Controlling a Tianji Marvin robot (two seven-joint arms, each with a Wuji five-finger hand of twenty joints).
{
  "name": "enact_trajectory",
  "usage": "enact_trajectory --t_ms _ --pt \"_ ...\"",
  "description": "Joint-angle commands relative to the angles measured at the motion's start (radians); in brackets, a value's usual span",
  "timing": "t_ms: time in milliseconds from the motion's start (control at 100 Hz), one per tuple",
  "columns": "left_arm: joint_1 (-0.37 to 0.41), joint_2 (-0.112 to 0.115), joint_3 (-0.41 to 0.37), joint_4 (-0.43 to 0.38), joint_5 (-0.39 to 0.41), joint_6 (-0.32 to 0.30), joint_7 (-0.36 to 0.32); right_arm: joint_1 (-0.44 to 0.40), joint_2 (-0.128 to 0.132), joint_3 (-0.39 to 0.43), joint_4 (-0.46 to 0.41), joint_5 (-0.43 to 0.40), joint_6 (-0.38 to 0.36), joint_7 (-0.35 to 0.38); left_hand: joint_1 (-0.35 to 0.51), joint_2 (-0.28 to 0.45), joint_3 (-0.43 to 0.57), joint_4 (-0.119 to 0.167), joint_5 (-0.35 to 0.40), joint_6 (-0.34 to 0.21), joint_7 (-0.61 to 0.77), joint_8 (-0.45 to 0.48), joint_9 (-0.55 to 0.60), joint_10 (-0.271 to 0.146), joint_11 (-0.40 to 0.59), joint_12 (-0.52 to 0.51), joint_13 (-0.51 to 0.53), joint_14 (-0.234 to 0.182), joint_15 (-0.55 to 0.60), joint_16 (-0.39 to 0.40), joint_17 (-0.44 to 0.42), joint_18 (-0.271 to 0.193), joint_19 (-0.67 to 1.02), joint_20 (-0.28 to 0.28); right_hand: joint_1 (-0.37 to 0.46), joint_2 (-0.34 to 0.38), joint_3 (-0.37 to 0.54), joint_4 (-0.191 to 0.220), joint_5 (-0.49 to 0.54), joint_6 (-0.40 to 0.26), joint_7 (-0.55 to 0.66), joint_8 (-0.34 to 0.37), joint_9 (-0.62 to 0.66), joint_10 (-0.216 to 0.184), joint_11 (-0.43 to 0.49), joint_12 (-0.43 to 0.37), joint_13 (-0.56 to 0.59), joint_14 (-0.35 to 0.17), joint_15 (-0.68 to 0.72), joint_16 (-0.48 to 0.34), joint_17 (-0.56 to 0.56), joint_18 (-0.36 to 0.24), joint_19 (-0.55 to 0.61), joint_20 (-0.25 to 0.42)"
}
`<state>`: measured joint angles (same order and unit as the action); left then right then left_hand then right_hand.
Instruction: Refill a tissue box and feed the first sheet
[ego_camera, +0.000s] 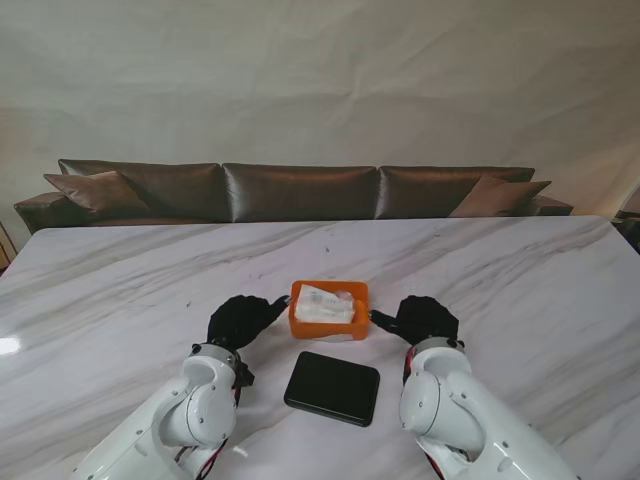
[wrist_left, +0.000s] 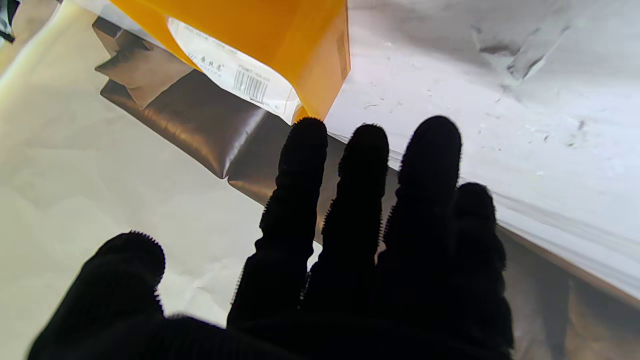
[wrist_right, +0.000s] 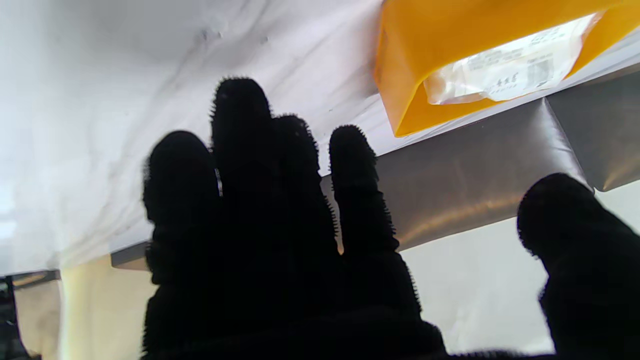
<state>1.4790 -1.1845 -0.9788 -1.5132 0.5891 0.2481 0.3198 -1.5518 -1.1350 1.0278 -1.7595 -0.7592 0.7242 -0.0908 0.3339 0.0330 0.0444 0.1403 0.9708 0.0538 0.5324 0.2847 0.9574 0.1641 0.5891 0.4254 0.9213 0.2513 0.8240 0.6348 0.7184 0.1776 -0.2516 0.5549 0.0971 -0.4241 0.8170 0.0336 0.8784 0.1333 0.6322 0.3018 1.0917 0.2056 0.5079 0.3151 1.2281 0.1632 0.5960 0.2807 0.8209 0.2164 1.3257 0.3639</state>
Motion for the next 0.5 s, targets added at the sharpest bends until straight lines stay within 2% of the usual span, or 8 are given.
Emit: enact_trajectory --t_ms 0,90,230,370,490 --pt "0.039 -0.010 -0.007 -0.047 -0.011 0.025 -0.012 -0.030 -0.008 -0.003 -0.031 0.031 0.018 0.014 0.004 -0.012 0.009 0.009 0.038 0.029 0.014 0.000 0.052 0.035 0.027 -0.021 0.044 0.102 0.022 -0.037 0.133 -0.105 1.899 -0.074 0.014 -0.015 0.016 0.006 -0.029 0.056 -0.014 -0.018 -0.045 0.066 0.019 -0.028 -0.014 0.071 -0.032 -0.029 0.030 0.023 0.018 -0.034" --pt "0.075 -0.012 -0.023 -0.096 -0.043 0.055 -0.024 -0.058 -0.017 -0.002 -0.053 0.065 0.034 -0.003 0.012 -0.016 0.013 0.013 0.040 0.054 -0.002 -0.010 0.068 0.052 0.017 -0.035 0.089 0.120 0.004 -0.073 0.211 -0.069 1.862 -0.144 0.017 -0.011 0.020 0.004 -0.055 0.082 -0.020 -0.031 -0.080 0.087 0.021 -0.029 -0.038 0.080 -0.051 -0.045 0.022 0.037 0.001 -0.059" --pt "0.121 -0.010 -0.053 -0.156 -0.114 0.079 -0.067 -0.090 -0.040 -0.008 -0.065 0.127 0.055 -0.061 0.024 -0.023 0.018 0.025 0.035 0.097 -0.035 -0.024 0.071 0.087 -0.012 -0.051 0.100 0.144 -0.029 -0.123 0.253 -0.002 1.794 -0.226 0.021 -0.007 0.026 0.002 -0.088 0.113 -0.025 -0.044 -0.120 0.111 0.020 -0.029 -0.064 0.093 -0.073 -0.055 0.007 0.049 -0.014 -0.080" --pt "0.154 -0.009 -0.084 -0.205 -0.193 0.118 -0.116 -0.113 -0.069 -0.014 -0.064 0.179 0.077 -0.126 0.034 -0.023 0.018 0.026 0.023 0.132 -0.066 -0.036 0.052 0.115 -0.039 -0.061 0.070 0.166 -0.050 -0.160 0.233 0.053 1.742 -0.265 0.026 -0.004 0.032 0.001 -0.101 0.129 -0.022 -0.053 -0.138 0.125 0.027 -0.026 -0.077 0.102 -0.083 -0.058 -0.006 0.059 -0.020 -0.095" --pt "0.168 -0.008 -0.104 -0.236 -0.266 0.172 -0.160 -0.129 -0.092 -0.022 -0.062 0.212 0.103 -0.174 0.052 -0.027 0.015 0.023 0.009 0.160 -0.097 -0.047 0.027 0.138 -0.058 -0.066 0.039 0.181 -0.065 -0.191 0.208 0.082 1.692 -0.282 0.028 -0.003 0.038 -0.001 -0.109 0.140 -0.021 -0.062 -0.152 0.133 0.028 -0.025 -0.092 0.110 -0.090 -0.058 -0.021 0.064 -0.027 -0.107"
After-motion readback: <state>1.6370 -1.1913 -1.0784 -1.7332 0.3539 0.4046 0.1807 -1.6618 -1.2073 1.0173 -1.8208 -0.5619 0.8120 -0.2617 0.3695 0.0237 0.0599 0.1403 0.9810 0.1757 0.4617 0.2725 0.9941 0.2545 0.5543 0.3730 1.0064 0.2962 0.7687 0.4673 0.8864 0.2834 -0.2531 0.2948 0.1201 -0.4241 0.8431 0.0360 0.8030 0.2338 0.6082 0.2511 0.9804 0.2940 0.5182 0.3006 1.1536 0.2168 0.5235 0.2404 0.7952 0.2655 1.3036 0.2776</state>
